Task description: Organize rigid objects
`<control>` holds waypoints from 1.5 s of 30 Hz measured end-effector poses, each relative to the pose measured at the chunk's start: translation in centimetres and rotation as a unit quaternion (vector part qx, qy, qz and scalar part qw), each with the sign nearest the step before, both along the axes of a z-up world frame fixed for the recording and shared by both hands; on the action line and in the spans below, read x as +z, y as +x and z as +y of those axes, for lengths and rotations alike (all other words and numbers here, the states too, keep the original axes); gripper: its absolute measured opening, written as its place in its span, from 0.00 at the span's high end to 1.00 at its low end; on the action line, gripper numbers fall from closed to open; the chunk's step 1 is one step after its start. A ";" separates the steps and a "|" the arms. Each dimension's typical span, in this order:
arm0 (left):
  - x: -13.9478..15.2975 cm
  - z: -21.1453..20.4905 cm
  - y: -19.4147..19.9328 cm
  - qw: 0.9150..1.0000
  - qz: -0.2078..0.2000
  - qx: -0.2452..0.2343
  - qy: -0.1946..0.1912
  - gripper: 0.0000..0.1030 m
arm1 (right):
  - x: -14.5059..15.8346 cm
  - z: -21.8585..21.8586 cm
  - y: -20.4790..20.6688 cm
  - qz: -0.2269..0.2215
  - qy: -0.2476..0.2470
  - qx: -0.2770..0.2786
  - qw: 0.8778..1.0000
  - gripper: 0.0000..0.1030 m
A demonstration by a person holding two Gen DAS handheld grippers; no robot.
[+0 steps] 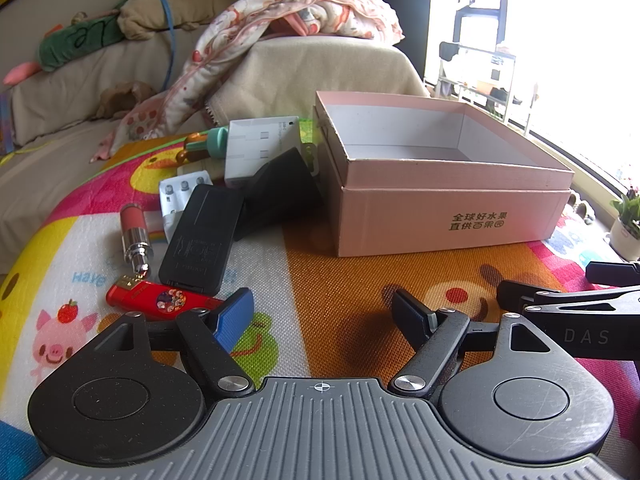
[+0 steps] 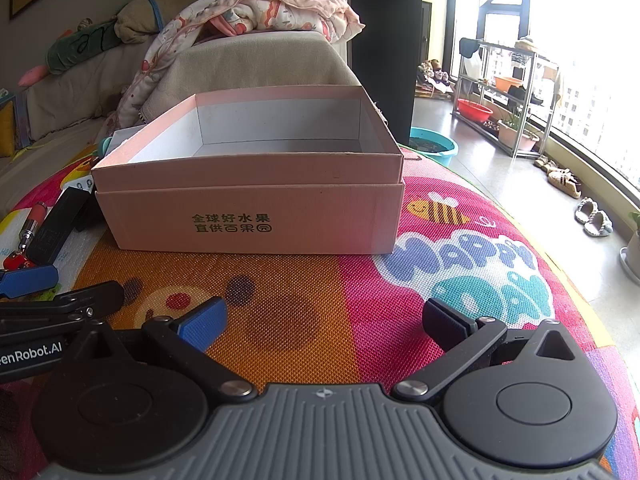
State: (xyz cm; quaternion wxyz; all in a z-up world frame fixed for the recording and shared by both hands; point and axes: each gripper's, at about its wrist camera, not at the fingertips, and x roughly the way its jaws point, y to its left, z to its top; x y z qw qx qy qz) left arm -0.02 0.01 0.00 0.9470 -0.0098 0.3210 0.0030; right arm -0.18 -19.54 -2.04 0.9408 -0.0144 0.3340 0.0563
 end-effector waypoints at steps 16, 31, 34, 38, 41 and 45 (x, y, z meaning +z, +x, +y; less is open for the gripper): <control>0.0 0.0 0.0 1.000 0.000 0.000 0.000 0.20 | 0.1 0.0 0.0 0.000 -0.001 0.000 1.000 0.00; 0.0 0.0 0.0 1.000 0.000 0.000 0.000 0.20 | 0.1 -0.1 0.0 0.001 0.001 0.000 1.000 0.00; 0.0 0.0 0.0 1.000 0.000 0.000 0.000 0.20 | 0.2 -0.2 0.0 0.003 0.005 0.001 1.000 0.00; 0.0 0.0 0.0 1.000 0.000 0.000 0.001 0.20 | 0.6 -0.1 0.5 0.030 -0.001 0.015 0.999 0.00; 0.0 0.0 0.0 1.000 0.000 0.000 0.001 0.20 | 0.8 0.1 1.0 0.044 -0.007 0.016 0.999 0.00; 0.0 0.0 0.0 1.000 0.000 0.000 0.000 0.21 | 0.9 0.0 1.3 0.053 -0.002 0.019 0.998 0.00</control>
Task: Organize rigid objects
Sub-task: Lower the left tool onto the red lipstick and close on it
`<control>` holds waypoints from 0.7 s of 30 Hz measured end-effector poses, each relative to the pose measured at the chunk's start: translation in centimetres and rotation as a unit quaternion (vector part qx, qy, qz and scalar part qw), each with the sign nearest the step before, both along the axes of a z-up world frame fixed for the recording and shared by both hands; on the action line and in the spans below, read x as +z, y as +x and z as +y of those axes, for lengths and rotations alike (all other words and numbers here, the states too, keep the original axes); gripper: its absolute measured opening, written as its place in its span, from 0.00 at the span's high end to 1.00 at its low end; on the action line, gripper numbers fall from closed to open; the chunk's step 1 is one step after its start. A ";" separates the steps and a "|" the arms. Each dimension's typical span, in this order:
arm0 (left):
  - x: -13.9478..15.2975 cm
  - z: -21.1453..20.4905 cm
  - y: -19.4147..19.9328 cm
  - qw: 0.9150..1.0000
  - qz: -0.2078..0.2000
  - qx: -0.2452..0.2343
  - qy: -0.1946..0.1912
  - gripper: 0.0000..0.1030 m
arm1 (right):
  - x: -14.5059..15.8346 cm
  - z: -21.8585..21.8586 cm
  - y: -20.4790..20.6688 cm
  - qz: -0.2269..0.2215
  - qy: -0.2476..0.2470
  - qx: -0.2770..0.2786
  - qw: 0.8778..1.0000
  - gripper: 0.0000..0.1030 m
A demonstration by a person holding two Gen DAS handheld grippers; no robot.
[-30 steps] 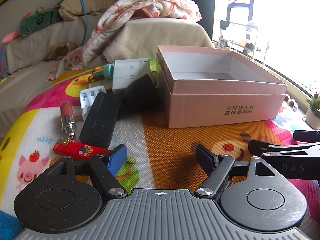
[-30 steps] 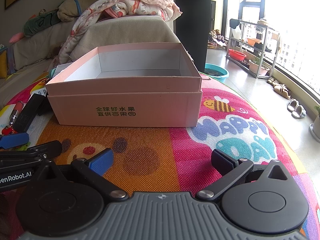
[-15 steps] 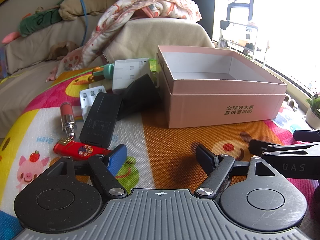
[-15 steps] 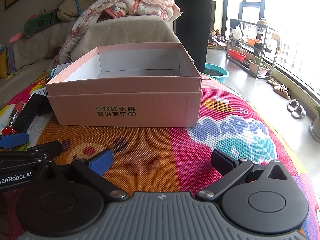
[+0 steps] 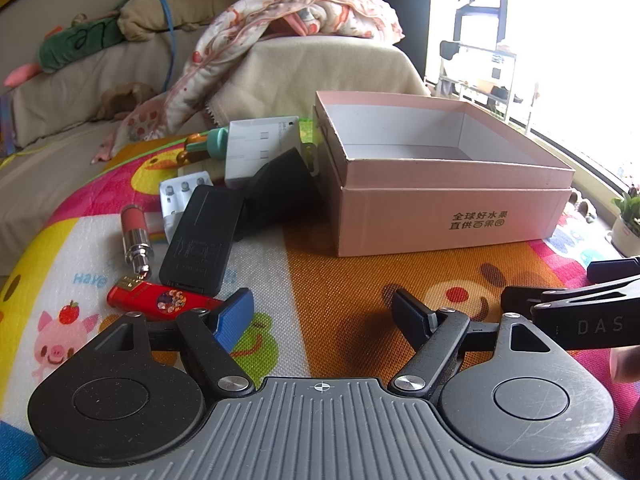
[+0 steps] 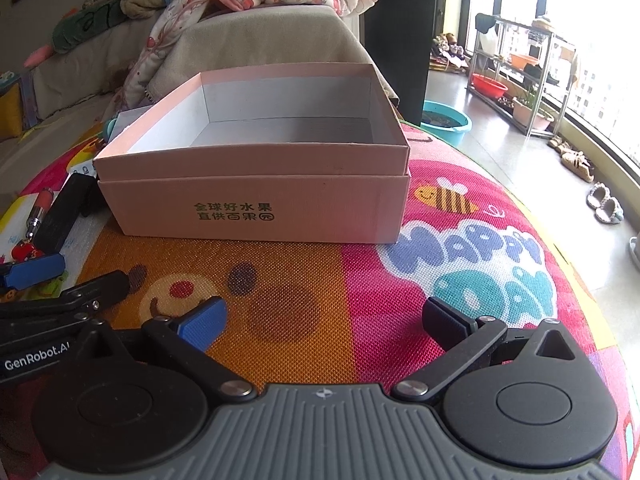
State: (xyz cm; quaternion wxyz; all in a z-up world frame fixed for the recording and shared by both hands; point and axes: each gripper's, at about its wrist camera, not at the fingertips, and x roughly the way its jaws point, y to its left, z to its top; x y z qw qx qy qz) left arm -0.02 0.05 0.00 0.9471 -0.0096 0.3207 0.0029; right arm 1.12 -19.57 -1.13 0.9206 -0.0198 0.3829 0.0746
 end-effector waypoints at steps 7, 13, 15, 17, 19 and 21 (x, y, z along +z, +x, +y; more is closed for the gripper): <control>1.5 2.7 -2.5 0.996 -0.042 -0.027 -0.071 0.26 | -0.1 0.0 -0.1 -0.008 0.000 0.000 1.000 0.00; 4.7 8.8 -3.6 0.995 -0.080 0.046 -0.043 0.28 | -0.2 0.2 -0.1 -0.012 -0.005 -0.001 1.000 0.00; 4.8 10.8 -2.9 0.995 -0.058 0.046 -0.065 0.28 | -0.2 0.2 -0.2 -0.012 -0.005 -0.001 1.000 0.00; 4.5 11.6 -2.5 0.995 -0.042 0.017 -0.087 0.28 | -0.2 0.2 -0.1 -0.011 -0.005 -0.001 1.000 0.00; 4.1 11.7 -2.2 0.996 -0.029 0.013 -0.086 0.28 | -0.2 0.2 -0.1 -0.012 -0.005 -0.001 1.000 0.00; 3.8 11.9 -2.2 0.996 -0.023 0.022 -0.080 0.28 | -0.2 0.2 -0.1 -0.012 -0.005 -0.001 1.000 0.00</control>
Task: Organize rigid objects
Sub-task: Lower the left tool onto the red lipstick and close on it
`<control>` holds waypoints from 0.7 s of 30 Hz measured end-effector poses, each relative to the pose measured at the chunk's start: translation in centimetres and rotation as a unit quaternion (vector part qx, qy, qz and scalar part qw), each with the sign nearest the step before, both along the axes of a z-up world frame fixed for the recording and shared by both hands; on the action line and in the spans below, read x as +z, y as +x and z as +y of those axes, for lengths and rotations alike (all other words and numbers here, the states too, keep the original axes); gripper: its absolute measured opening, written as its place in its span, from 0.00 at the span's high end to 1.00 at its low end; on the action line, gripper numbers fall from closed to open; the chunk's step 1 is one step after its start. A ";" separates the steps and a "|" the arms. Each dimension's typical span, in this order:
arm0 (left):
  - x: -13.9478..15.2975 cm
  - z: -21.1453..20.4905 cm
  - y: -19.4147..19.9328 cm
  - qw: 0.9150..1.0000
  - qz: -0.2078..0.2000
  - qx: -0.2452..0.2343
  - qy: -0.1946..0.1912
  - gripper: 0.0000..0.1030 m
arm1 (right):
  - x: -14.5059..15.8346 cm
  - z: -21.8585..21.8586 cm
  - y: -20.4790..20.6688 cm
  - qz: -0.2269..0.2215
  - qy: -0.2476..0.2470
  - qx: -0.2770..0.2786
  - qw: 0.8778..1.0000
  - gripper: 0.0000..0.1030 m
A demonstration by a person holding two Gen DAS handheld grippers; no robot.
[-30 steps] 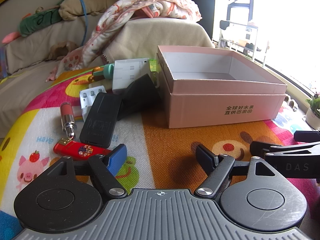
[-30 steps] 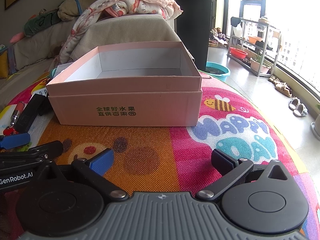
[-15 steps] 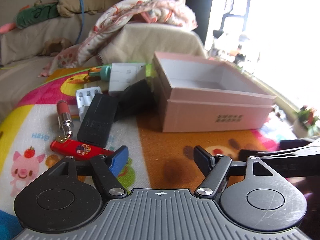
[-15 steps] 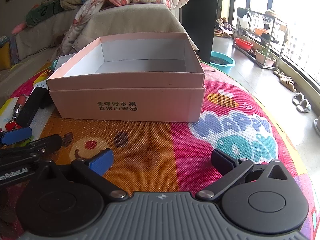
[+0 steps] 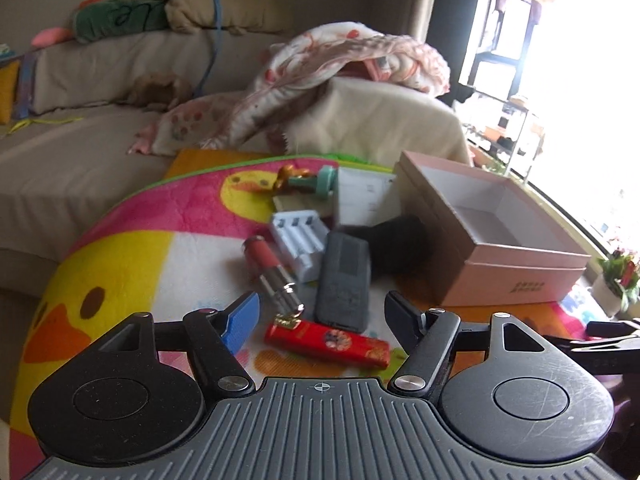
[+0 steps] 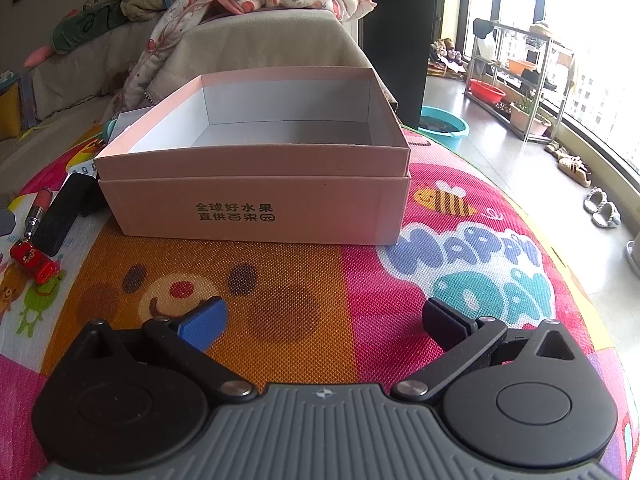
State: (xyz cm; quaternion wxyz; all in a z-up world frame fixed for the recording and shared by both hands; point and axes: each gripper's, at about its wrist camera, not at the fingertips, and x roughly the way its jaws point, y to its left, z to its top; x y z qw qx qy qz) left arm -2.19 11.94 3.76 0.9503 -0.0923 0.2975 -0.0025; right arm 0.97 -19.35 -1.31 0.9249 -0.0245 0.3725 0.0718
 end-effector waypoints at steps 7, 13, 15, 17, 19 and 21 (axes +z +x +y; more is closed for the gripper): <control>-2.0 -0.6 1.0 0.999 0.036 -0.021 -0.001 0.28 | 0.0 0.0 0.0 0.000 0.002 -0.001 1.000 0.00; -1.0 1.3 1.8 0.999 0.011 0.024 -0.041 0.28 | -0.1 0.0 0.0 0.000 0.002 -0.001 1.000 0.00; -0.5 2.3 3.1 0.998 0.005 0.052 -0.040 0.28 | 0.0 0.0 0.0 0.000 0.002 -0.001 1.000 0.00; -0.6 2.7 4.9 0.998 0.016 0.060 -0.032 0.36 | 0.0 0.0 0.0 0.000 0.002 -0.001 1.000 0.00; -1.1 2.4 6.4 0.998 0.033 0.052 -0.023 0.57 | 0.0 0.0 0.0 0.000 0.002 -0.001 1.000 0.00; -1.6 1.9 7.2 0.999 0.027 0.036 -0.011 0.66 | 0.0 -0.2 0.0 0.002 0.003 0.000 1.000 0.00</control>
